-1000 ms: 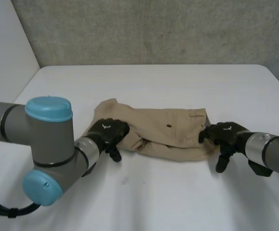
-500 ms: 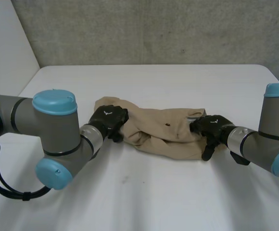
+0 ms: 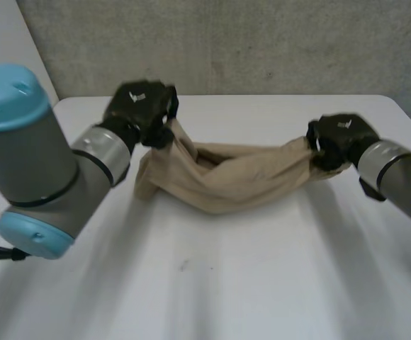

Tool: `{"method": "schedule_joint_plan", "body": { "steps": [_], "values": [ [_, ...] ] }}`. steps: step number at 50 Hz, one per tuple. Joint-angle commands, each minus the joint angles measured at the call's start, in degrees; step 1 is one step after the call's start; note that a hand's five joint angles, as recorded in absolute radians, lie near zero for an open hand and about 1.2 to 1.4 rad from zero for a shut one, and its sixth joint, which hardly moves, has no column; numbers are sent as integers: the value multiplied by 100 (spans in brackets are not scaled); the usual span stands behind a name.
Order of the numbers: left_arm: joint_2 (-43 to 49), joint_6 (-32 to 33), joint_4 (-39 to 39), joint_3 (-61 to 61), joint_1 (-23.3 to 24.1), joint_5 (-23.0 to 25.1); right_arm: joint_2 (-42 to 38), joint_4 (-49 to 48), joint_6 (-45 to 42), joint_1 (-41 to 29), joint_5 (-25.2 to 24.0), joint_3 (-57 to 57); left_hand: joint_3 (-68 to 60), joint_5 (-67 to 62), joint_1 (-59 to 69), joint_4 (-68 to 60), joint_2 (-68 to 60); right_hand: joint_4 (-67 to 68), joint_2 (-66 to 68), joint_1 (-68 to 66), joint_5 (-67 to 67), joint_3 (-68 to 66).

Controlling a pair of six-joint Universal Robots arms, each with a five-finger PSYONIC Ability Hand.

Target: Fold the shorts.

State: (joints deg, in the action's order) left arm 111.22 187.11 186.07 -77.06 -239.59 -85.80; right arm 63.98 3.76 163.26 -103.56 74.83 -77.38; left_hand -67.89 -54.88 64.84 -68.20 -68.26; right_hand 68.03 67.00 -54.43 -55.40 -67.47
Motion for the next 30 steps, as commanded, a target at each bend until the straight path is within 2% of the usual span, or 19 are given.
{"method": "schedule_joint_plan", "body": {
  "steps": [1, 5, 9, 13, 14, 19, 24, 28, 30],
  "values": [
    [-927, 19, 34, 42, -26, 19, 844, 90, 180, -6, 5, 398, -1211, -1512, 1516, -1180, -1174, 1197, 1300, -2557, -1460, -1253],
    [-962, 19, 26, 68, -202, 2, 994, 475, 154, -15, 32, 723, -1211, -1512, 1516, -1180, -1174, 1197, 1300, -2557, -1460, -1253],
    [-813, 36, -88, 33, -325, 19, 871, 1415, 14, 38, -56, 1154, -1211, -1512, 1516, -1180, -1174, 1197, 1300, -2557, -1460, -1253],
    [-479, 54, -588, -2, -352, 37, 546, 2137, -398, 29, -4, 1444, -1211, -1512, 1516, -1180, -1174, 1197, 1300, -2557, -1460, -1253],
    [-357, 54, -833, 7, -352, 46, 476, 2329, -722, 29, 40, 1488, -1211, -1512, 1516, -1180, -1174, 1197, 1300, -2557, -1460, -1253],
    [48, 71, -1257, 33, -360, 55, 361, 2647, -1489, -50, 137, 1471, -1211, -1512, 1516, -1180, -1174, 1197, 1300, -2557, -1460, -1253],
    [539, 71, -1266, 173, -369, 72, -174, 2692, -1622, -41, 243, 1524, -1211, -1512, 1516, -1180, -1174, 1197, 1300, -2557, -1460, -1253],
    [866, 71, -1258, 552, -369, 63, -657, 2587, -1692, -85, 330, 2197, -1211, -1512, 1516, -1180, -1174, 1197, 1300, -2557, -1460, -1253],
    [1076, 80, -1100, 1287, -369, 28, -720, 2517, -1648, -120, 365, 2470, -1211, -1512, 1516, -1180, -1174, 1197, 1300, -2557, -1460, -1253]
  ]
}}
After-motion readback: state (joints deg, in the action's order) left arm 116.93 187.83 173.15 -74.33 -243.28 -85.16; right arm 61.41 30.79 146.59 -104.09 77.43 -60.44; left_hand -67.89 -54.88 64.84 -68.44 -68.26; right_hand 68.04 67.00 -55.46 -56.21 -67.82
